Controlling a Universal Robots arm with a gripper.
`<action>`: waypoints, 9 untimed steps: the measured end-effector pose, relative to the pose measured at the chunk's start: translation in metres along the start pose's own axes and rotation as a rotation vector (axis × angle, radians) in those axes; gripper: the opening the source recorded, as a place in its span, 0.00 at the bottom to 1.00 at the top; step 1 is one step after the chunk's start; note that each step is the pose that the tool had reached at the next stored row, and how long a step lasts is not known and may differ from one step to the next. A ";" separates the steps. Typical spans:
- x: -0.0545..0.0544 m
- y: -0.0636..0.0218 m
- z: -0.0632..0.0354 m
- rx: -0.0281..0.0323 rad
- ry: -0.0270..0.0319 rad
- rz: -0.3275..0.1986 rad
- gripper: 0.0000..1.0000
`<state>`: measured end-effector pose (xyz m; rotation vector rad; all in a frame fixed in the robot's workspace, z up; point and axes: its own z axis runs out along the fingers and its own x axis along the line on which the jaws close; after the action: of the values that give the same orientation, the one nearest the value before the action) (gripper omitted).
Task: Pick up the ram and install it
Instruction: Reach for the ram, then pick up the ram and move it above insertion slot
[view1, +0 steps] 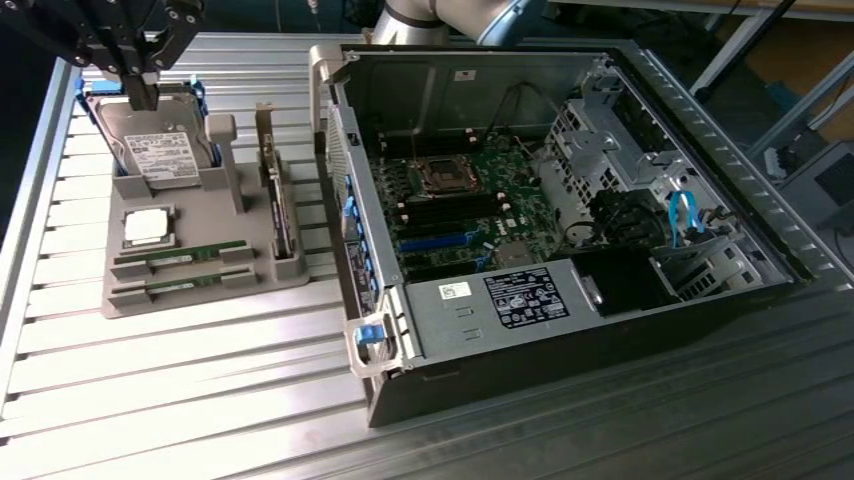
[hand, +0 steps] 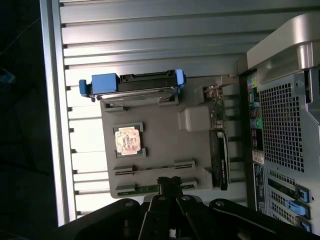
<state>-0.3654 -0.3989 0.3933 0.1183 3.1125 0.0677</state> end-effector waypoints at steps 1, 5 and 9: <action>0.000 -0.0001 0.0000 0.0000 0.0000 0.000 0.10; 0.001 -0.0001 -0.0001 0.0000 0.0001 0.000 0.10; 0.001 -0.0001 0.0000 0.0000 0.0000 0.000 0.10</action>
<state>-0.3661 -0.3989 0.3933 0.1180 3.1125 0.0676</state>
